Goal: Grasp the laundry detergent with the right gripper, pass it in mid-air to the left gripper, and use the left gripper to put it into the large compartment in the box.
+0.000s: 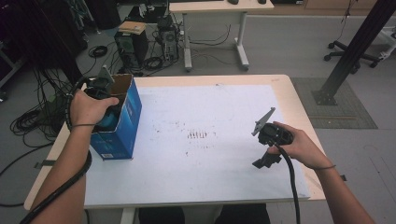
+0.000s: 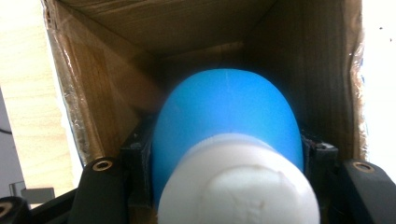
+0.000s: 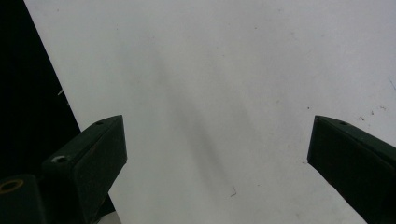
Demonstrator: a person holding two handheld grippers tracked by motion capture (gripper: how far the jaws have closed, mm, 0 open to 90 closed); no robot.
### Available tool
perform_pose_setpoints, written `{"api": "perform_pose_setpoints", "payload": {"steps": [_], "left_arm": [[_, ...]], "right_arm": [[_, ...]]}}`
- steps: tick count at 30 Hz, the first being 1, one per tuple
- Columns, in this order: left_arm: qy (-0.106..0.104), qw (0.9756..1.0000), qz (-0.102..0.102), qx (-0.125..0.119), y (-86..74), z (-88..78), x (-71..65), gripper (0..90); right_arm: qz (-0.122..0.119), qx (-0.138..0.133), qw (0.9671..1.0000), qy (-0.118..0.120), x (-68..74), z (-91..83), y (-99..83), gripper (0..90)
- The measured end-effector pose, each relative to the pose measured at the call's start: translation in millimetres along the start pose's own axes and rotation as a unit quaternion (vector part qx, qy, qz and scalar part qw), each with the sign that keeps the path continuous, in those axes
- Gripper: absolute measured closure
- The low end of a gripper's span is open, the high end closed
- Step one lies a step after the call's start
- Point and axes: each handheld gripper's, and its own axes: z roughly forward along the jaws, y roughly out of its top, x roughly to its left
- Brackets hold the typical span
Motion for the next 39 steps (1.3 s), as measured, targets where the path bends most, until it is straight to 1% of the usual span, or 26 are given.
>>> {"api": "perform_pose_setpoints", "payload": {"steps": [2,4,8,10,17,25,26,29,30,31,32,33,39], "left_arm": [[0.0,1.0,0.0,0.0,0.0,0.0,0.0,37.9],[-0.003,1.0,-0.005,-0.002,-0.4,0.2,1.9,37.9],[-0.004,1.0,-0.006,-0.002,-0.3,0.1,2.4,37.8],[-0.007,0.9999,-0.013,-0.002,-0.4,0.4,4.6,37.8],[-0.011,0.9998,-0.014,-0.002,-0.5,0.6,7.1,37.6],[-0.014,0.9999,-0.01,-0.003,0.7,1.2,6.7,37.4],[-0.02,0.9997,-0.01,-0.005,0.8,1.4,7.1,37.4],[-0.02,0.9997,-0.011,-0.006,0.8,1.3,7.2,36.9],[-0.024,0.9997,-0.01,-0.005,0.9,1.5,6.8,36.1],[-0.024,0.9997,-0.01,-0.005,0.9,1.5,6.8,35.2],[-0.024,0.9997,-0.005,-0.006,1.3,1.0,5.3,35.2],[-0.024,0.9997,-0.005,-0.006,1.3,1.0,5.3,33.7],[-0.02,0.9998,-0.004,-0.007,2.4,-2.3,4.1,32.9]], "right_arm": [[0.004,0.003,1.0,0.0,0.4,0.3,-0.4,4.3],[0.002,0.001,1.0,0.0,0.2,0.6,-0.6,4.3],[0.003,0.001,1.0,0.0,0.2,0.5,-1.0,4.3],[0.002,0.001,1.0,0.0,0.1,0.4,-0.8,4.3],[0.004,0.004,1.0,0.001,0.3,1.3,-1.2,4.3],[0.003,0.007,1.0,0.001,0.9,1.6,-0.7,4.3],[0.004,0.006,1.0,0.002,0.8,1.6,-0.7,4.3],[0.005,0.008,1.0,0.002,0.9,2.0,-0.5,4.3],[0.005,0.008,1.0,0.002,0.8,2.3,-0.5,4.3],[0.005,0.008,1.0,0.002,0.8,2.3,-0.5,4.3],[0.004,0.009,1.0,0.001,0.8,2.6,-0.4,4.3],[0.004,0.009,1.0,0.001,0.8,2.6,-0.4,4.3],[0.004,0.009,0.9999,0.001,0.3,3.4,-0.4,4.3]]}}
